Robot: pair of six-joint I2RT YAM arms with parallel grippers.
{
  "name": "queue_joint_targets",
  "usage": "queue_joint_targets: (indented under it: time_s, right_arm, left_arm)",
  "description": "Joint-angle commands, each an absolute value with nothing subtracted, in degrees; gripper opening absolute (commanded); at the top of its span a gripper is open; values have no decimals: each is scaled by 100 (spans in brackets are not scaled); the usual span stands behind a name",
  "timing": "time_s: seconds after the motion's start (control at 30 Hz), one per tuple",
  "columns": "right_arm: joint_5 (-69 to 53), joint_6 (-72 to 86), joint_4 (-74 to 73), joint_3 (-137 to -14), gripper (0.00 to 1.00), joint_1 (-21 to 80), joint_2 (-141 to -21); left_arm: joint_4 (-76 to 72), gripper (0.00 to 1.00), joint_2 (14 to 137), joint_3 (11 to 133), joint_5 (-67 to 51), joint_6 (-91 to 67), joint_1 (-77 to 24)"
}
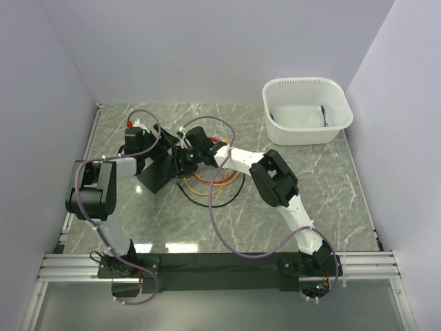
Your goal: Insert the plug into the switch port
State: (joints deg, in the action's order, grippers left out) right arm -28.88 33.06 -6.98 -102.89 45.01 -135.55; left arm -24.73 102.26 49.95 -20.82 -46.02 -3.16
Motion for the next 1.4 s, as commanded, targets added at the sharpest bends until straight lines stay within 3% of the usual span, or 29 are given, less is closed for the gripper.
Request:
queue_joint_targets:
  time_s: [0.0, 0.2, 0.4, 0.5, 0.6, 1.37]
  right_arm:
    - [-2699, 2709, -746, -10653, 58, 4500, -12781]
    - [-2023, 2041, -853, -9453, 59, 4561, -11657]
    - [-750, 1662, -642, -7860, 59, 4772, -10733]
    - [-389, 1556, -720, -7621, 55, 4956, -10696]
    - [-89, 1477, -844, -7620, 51, 5220, -10862]
    - [457, 1521, -1599, -9184, 45, 5765, -12454]
  left_arm:
    - [-2127, 92, 9739, 5097, -1768, -4333, -360]
    - [-812, 92, 9142, 5230, -441, -4315, -238]
    - [-1107, 91, 8140, 4264, -167, -4587, -35]
    - [-1300, 91, 7805, 3886, -53, -4667, -35]
    - [-1292, 91, 7629, 3779, -18, -4562, -35]
    - [-1143, 91, 6996, 3507, 360, -4438, 501]
